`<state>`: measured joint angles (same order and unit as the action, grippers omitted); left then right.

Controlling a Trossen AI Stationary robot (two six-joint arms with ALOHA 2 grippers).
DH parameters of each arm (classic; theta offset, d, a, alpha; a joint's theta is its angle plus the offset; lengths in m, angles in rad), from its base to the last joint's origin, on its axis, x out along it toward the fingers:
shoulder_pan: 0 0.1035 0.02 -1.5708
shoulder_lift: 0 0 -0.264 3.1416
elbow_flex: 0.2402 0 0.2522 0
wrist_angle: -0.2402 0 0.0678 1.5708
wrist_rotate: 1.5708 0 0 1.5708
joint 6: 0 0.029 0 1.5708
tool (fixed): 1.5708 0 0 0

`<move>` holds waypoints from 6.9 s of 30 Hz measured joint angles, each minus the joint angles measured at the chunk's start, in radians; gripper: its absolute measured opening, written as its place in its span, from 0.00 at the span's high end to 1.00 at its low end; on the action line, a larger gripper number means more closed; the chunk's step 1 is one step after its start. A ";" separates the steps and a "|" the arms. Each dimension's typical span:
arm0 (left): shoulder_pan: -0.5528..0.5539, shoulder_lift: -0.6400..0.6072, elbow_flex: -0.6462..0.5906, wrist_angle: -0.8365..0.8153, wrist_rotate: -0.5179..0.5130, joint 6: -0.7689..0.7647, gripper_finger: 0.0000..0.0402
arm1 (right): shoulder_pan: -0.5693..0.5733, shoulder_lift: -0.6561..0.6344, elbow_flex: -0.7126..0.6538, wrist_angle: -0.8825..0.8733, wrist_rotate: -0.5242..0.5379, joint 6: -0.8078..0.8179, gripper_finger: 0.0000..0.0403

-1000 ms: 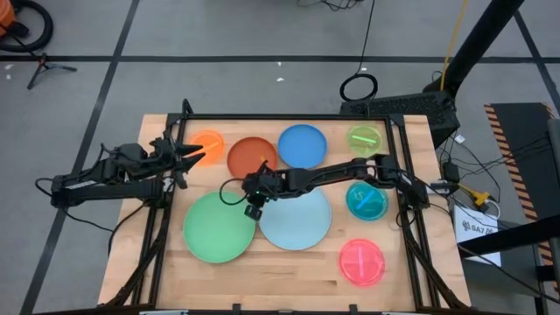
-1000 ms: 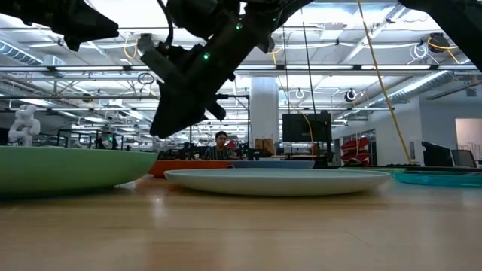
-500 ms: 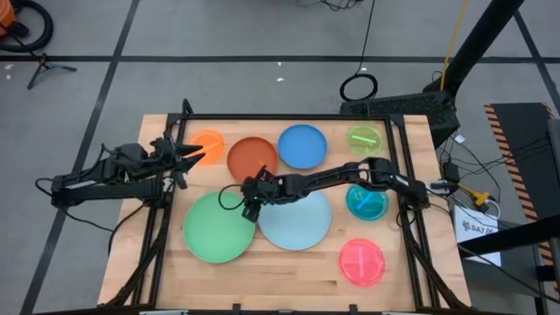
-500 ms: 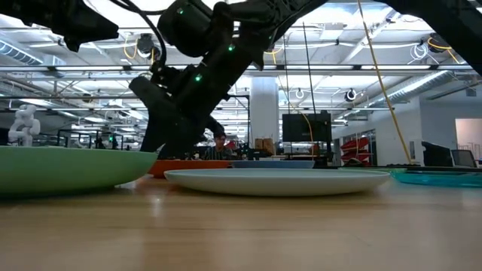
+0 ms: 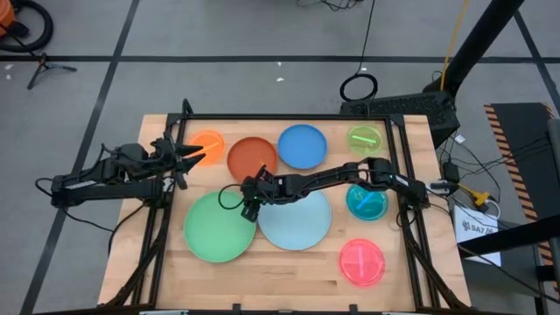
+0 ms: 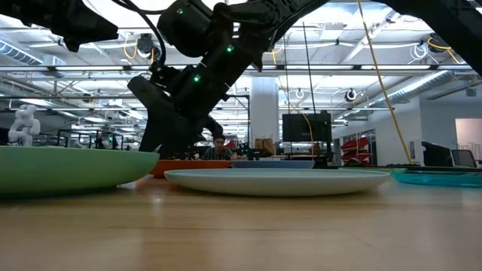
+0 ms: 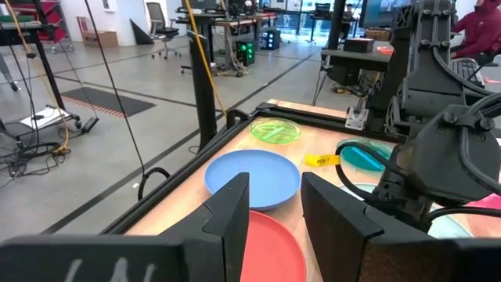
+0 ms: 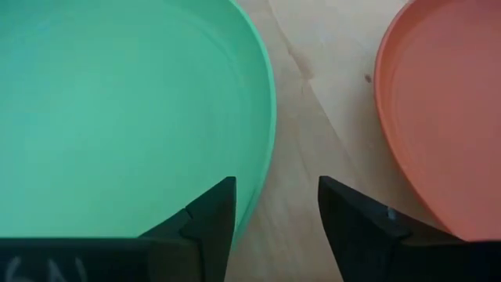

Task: Stack plastic plates
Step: Stack the green plate on top of the light blue plate, then stack the dark orange plate on top of the green plate

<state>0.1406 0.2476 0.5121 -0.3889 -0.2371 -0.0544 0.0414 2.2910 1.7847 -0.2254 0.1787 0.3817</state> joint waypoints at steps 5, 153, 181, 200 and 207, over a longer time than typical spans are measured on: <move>0.000 0.000 0.000 0.000 0.000 0.000 0.69 | 0.001 0.000 0.000 0.017 0.000 0.011 0.57; 0.109 0.689 0.215 0.016 -0.022 -0.199 0.69 | -0.246 -1.152 -1.025 0.404 0.055 -0.390 0.62; 0.390 1.115 0.317 0.008 0.290 0.038 0.69 | -0.264 -1.126 -1.027 0.368 0.054 -0.621 0.62; 0.474 1.122 0.318 0.054 0.289 0.491 0.69 | -0.264 -1.127 -1.027 0.421 0.054 -0.693 0.62; 0.545 1.173 0.318 0.178 0.293 0.404 0.69 | -0.264 -1.127 -1.027 0.426 0.055 -0.694 0.62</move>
<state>0.6852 1.4211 0.8306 -0.2107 0.0554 0.3500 -0.2230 1.1637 0.7578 0.2005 0.2334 -0.3119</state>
